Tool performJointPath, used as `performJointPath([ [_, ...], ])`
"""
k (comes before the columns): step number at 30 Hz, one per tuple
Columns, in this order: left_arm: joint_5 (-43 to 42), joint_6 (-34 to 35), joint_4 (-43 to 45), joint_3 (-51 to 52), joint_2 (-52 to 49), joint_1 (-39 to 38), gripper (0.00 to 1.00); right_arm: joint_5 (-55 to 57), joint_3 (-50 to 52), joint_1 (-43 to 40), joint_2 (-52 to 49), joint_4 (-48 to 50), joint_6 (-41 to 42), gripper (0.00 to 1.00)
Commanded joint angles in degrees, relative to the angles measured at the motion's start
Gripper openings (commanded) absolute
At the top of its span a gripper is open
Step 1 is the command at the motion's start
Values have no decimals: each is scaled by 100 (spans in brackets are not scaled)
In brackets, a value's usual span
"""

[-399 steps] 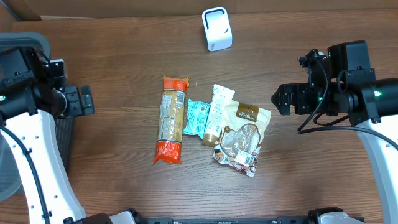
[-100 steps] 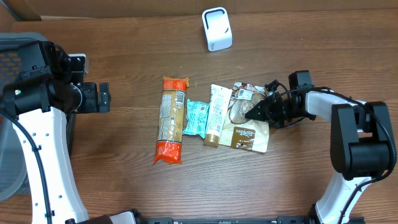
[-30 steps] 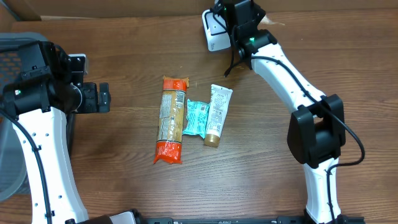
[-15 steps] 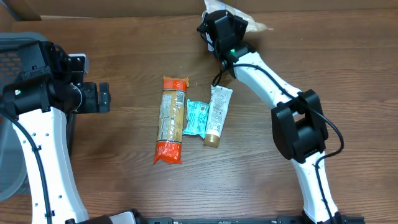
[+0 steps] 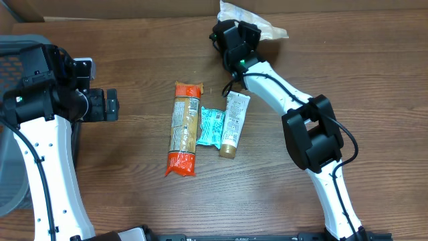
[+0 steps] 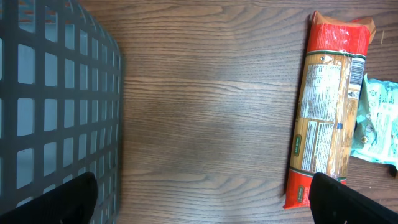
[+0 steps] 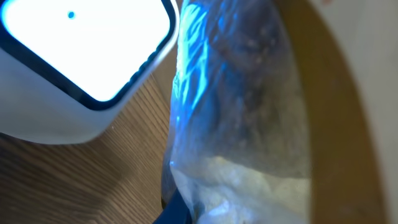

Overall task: Scan the item barcode
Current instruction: 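Lift the snack bag and hold it over the white scanner, then carry the snack bag right and drop it on the table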

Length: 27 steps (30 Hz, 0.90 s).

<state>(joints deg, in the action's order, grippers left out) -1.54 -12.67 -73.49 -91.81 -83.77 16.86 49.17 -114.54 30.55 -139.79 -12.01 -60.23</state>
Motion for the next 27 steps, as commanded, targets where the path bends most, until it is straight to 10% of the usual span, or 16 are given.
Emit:
performJointPath([
  [1,-87,-151,7,-17,85,-13,99,184,-83,131,-57,66,-179,4],
  [27,-87,-151,4,-17,85,-11,100,1751,-83,581,1073,334,-470,4],
])
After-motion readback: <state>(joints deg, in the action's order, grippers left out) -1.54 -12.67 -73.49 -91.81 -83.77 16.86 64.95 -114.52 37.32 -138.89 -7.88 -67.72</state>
